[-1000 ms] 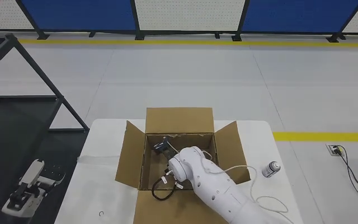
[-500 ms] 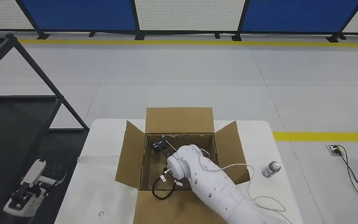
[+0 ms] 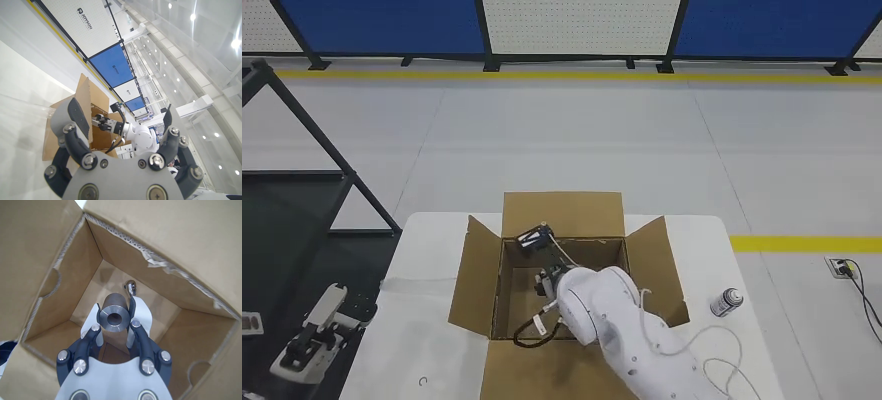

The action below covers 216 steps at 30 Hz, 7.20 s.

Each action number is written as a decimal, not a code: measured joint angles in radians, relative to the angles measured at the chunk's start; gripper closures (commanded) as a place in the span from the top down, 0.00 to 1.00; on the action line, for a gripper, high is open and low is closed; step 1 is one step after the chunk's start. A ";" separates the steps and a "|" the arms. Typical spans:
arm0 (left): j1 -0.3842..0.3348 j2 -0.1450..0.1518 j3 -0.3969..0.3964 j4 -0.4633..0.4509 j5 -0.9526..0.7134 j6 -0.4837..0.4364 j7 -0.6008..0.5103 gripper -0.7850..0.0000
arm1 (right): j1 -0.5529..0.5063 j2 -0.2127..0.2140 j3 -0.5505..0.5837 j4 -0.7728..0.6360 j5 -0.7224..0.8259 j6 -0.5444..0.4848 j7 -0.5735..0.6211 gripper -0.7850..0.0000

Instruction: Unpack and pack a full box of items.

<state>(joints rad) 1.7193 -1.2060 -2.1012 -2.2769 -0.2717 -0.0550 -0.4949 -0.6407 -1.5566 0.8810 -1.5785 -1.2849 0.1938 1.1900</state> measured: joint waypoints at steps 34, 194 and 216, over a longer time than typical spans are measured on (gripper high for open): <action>0.011 0.003 0.038 -0.001 0.032 -0.002 0.004 1.00 | -0.349 0.058 0.449 -0.656 -0.139 0.070 -0.039 0.00; 0.011 0.003 0.038 -0.001 0.032 -0.002 0.004 1.00 | 0.204 -0.096 -0.080 0.768 0.098 -0.110 -0.198 0.27; 0.011 0.003 0.038 -0.001 0.032 -0.002 0.004 1.00 | 0.246 -0.120 -0.060 0.842 0.121 -0.165 -0.196 0.00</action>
<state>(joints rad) 1.7301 -1.2028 -2.0634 -2.2782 -0.2398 -0.0573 -0.4905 -0.3943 -1.6767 0.8213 -0.7368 -1.1639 0.0293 0.9940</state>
